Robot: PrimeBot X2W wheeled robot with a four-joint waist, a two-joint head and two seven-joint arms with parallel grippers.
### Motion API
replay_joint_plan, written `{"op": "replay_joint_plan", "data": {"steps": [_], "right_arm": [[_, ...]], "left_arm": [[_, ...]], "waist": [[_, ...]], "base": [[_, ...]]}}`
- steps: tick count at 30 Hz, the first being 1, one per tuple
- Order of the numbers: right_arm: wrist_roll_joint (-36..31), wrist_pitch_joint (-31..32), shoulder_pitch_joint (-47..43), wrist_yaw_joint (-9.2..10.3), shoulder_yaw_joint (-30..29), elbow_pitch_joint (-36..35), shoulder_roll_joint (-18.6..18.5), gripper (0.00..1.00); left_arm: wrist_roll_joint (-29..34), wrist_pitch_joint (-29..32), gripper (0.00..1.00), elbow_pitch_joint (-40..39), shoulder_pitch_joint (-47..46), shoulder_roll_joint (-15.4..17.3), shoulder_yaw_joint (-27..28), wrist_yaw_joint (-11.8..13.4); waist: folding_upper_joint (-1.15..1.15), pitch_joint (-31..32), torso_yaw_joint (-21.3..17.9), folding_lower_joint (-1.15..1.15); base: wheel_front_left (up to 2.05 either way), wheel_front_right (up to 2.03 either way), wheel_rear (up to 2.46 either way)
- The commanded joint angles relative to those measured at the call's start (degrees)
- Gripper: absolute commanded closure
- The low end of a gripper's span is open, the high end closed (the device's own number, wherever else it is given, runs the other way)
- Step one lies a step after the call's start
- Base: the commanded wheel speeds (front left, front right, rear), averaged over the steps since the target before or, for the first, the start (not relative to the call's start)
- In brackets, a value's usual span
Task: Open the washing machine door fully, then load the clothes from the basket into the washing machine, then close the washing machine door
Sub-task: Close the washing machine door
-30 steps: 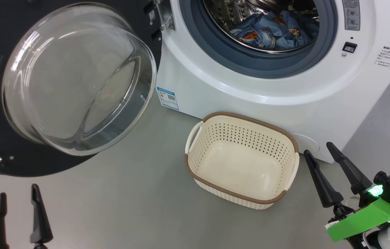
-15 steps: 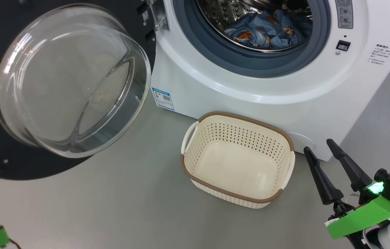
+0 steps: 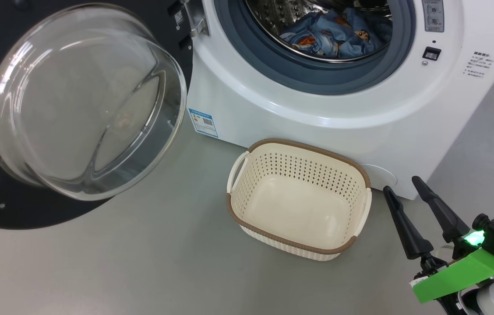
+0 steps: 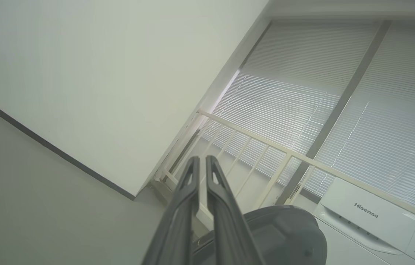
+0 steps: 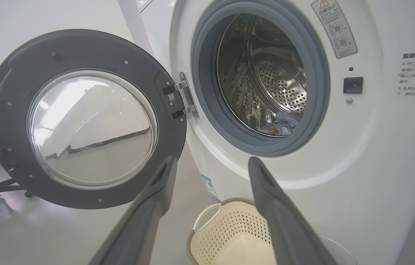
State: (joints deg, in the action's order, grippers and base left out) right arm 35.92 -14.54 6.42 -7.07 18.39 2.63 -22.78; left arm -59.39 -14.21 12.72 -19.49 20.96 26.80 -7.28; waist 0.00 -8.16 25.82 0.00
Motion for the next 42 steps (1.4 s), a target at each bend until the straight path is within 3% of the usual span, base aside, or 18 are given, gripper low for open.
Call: {"op": "replay_joint_plan", "data": {"steps": [1, 11, 18, 27, 42], "right_arm": [[0.37, -0.46, -0.09, -0.42, 0.94, -1.33, -0.58, 0.0], [0.42, -0.46, 0.73, -0.42, 2.27, -1.22, -1.02, 0.0], [0.53, -0.46, 1.19, -0.42, 2.87, -1.18, -2.03, 0.0], [0.41, -0.46, 2.45, -0.42, 3.33, -1.13, -3.28, 0.0], [0.19, -0.46, 4.01, -0.42, 4.2, -1.1, -4.37, 0.0]], "left_arm": [[-2.38, 1.45, 1.0, 1.13, -3.0, 5.12, 1.41, -0.2], [-14.7, 15.6, 1.0, 16.85, -11.9, 15.84, -5.19, -0.2], [-18.98, 23.52, 1.0, 22.88, -15.51, 19.86, -9.92, -0.21], [-23.34, 31.28, 1.0, 26.99, -19.96, 21.62, -13.98, -0.21], [-26.43, 38.1, 1.0, 30.48, -22.8, 23.61, -16.67, -0.21]], "waist": [[0.0, -0.13, -0.04, 0.0], [0.0, -0.97, -0.45, 0.0], [0.0, -2.59, -0.68, 0.0], [0.0, -4.92, -0.59, 0.0], [0.0, -7.48, -0.25, 0.0]], "base": [[0.0, 0.0, 0.0], [0.0, 0.0, 0.0], [0.0, 0.0, 0.0], [0.0, 0.0, 0.0], [0.0, 0.0, 0.0]]}}
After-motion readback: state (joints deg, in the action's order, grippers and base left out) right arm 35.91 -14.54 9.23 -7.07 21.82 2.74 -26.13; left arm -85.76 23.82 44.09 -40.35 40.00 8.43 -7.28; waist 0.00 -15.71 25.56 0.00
